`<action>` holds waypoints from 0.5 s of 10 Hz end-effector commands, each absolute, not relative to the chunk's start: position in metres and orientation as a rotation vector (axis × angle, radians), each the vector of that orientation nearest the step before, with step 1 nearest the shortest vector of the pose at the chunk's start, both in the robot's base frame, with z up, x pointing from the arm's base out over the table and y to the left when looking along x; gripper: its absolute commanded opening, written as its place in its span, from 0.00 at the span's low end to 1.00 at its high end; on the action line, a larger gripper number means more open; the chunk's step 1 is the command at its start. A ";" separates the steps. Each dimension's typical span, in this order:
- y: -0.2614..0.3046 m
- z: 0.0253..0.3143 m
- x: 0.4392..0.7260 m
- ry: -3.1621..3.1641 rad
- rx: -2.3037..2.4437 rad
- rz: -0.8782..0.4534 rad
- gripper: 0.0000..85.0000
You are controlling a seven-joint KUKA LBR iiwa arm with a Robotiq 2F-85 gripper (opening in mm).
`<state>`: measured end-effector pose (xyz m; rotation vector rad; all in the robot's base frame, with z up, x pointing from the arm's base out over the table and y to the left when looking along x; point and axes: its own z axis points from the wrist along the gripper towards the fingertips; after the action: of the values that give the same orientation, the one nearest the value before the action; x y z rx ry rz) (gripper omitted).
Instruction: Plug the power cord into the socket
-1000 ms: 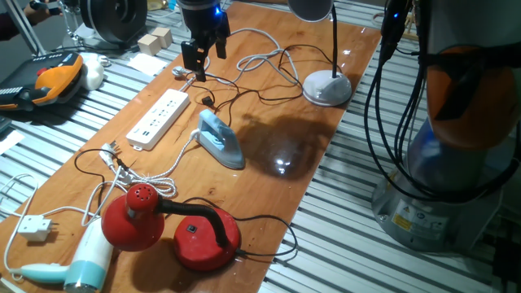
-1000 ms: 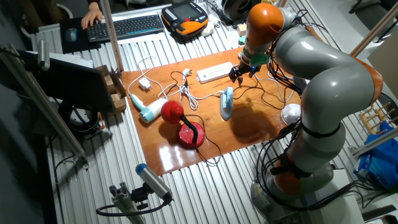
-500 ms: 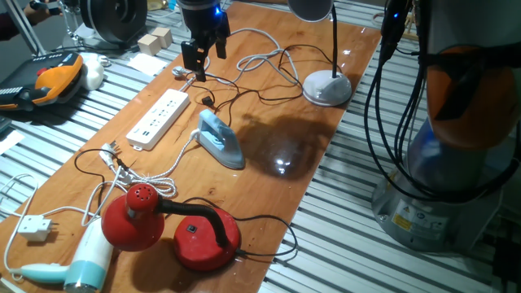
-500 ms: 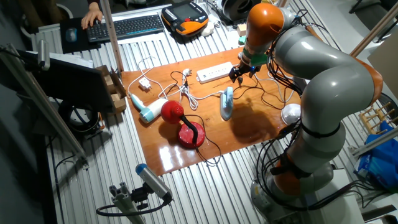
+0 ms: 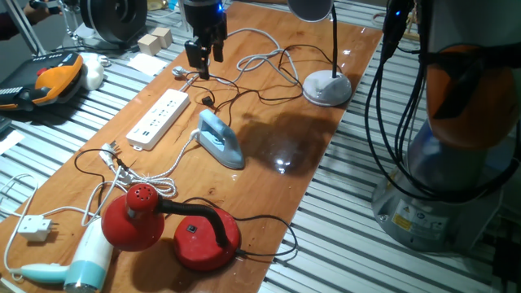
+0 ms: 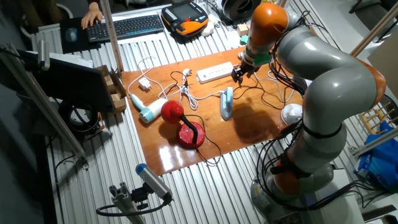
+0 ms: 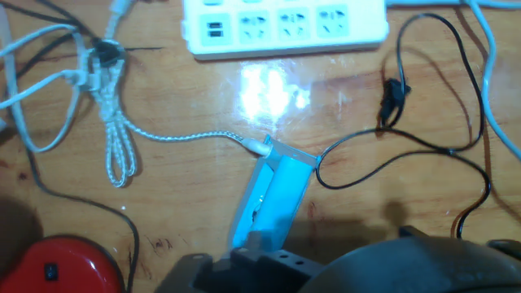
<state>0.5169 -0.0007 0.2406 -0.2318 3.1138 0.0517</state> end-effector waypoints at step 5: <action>0.001 0.241 0.518 3.101 -0.303 0.049 0.00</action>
<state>0.5181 0.0009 0.2412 -0.3039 3.1015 0.0481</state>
